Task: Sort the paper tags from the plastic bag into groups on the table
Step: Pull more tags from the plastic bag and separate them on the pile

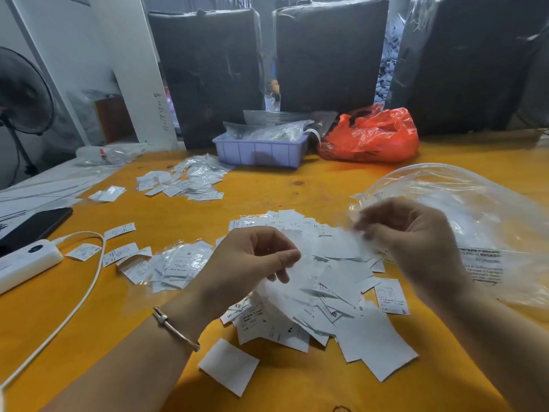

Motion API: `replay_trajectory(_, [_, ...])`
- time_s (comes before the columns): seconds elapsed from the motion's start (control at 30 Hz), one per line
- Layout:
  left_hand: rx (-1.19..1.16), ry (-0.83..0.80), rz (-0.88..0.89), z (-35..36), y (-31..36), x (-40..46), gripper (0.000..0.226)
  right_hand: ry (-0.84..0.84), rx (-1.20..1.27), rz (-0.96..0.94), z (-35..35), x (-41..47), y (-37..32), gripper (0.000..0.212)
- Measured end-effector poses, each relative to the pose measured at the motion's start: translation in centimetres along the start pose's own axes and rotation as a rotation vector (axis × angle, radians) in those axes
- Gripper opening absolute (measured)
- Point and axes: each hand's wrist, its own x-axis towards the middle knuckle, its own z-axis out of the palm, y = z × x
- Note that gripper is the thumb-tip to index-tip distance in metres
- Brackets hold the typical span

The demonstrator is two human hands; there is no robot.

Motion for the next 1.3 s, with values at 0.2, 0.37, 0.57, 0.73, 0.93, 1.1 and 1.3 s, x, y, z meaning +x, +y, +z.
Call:
replay_trajectory(0.2, [-0.038,0.076,0.024,-0.6,-0.1,-0.1,0.020,0.342,-0.753,-0.238,-3.7,2.7,2.1,0.015])
replay_trajectory(0.37, [-0.031,0.034,0.029,-0.3,0.1,-0.1,0.018,0.250,-1.089,-0.164,-4.0,3.1,3.0,0.021])
replay_trajectory(0.57, [-0.028,0.053,0.019,-0.3,0.0,0.0,0.008,0.124,-1.066,-0.104,-3.3,2.7,2.6,0.039])
replay_trajectory(0.73, [-0.082,0.198,-0.021,-0.6,-0.4,0.3,0.008,0.038,-0.764,-0.460,-0.8,0.8,0.6,0.029])
replay_trajectory(0.93, [-0.183,0.207,-0.071,-1.0,-0.4,0.5,0.002,-0.592,-0.740,-0.226,1.6,-0.9,0.6,0.035])
replay_trajectory(1.1, [-0.147,0.183,-0.054,-0.7,-0.4,0.4,0.014,-0.614,-0.757,-0.156,1.7,-0.9,0.5,0.033])
replay_trajectory(1.3, [-0.155,0.169,-0.047,-0.5,-0.3,0.3,0.029,-0.732,-0.700,-0.088,0.5,-0.5,-0.3,0.034])
